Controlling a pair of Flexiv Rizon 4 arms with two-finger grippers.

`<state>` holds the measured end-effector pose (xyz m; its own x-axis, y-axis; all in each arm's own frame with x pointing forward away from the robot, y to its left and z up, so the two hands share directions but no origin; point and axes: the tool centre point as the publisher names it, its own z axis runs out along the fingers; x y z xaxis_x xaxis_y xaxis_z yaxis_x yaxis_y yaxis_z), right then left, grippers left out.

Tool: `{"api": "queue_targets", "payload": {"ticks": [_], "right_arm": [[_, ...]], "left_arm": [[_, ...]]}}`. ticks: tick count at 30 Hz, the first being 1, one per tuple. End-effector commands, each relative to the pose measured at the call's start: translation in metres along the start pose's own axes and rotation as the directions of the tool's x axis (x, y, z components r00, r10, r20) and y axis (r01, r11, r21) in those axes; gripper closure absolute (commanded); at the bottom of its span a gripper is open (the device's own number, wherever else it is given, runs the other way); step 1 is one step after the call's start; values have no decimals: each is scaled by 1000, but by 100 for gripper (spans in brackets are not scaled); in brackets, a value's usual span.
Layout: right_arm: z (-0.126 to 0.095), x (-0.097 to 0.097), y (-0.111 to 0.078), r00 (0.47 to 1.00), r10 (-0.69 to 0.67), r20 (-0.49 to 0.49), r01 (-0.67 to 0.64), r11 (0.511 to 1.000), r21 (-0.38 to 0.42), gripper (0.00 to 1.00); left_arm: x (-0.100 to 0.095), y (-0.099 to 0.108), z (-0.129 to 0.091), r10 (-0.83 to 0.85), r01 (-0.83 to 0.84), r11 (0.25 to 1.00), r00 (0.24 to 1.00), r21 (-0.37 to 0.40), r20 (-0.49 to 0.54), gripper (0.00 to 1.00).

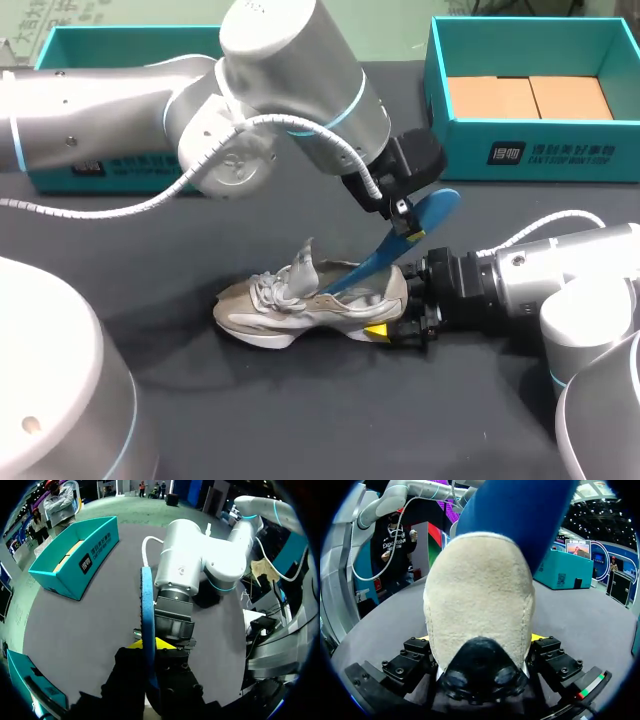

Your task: Take the shoe out of the shoebox, open the shoe tongue, remove and reinsert the insole, then place the shoe into the shoebox

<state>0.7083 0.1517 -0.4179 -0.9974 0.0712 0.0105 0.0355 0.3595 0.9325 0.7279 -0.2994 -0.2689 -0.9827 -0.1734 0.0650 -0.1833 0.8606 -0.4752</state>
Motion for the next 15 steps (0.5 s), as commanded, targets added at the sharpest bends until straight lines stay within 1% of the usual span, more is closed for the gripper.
{"api": "queue_targets", "payload": {"ticks": [1,5,8,15], "right_arm": [[4,0,-3,1000,0,1,0,1000,3,100],[4,0,-3,1000,0,1,0,1000,3,100],[4,0,-3,1000,0,1,0,1000,3,100],[4,0,-3,1000,0,1,0,1000,3,100]], "left_arm": [[0,1,0,0,0,1000,1000,1,1,100],[0,1,0,0,0,1000,1000,1,1,100],[-2,-9,-7,-58,58,998,998,19,1,100],[1,-35,-24,-68,70,996,997,59,-31,100]]}}
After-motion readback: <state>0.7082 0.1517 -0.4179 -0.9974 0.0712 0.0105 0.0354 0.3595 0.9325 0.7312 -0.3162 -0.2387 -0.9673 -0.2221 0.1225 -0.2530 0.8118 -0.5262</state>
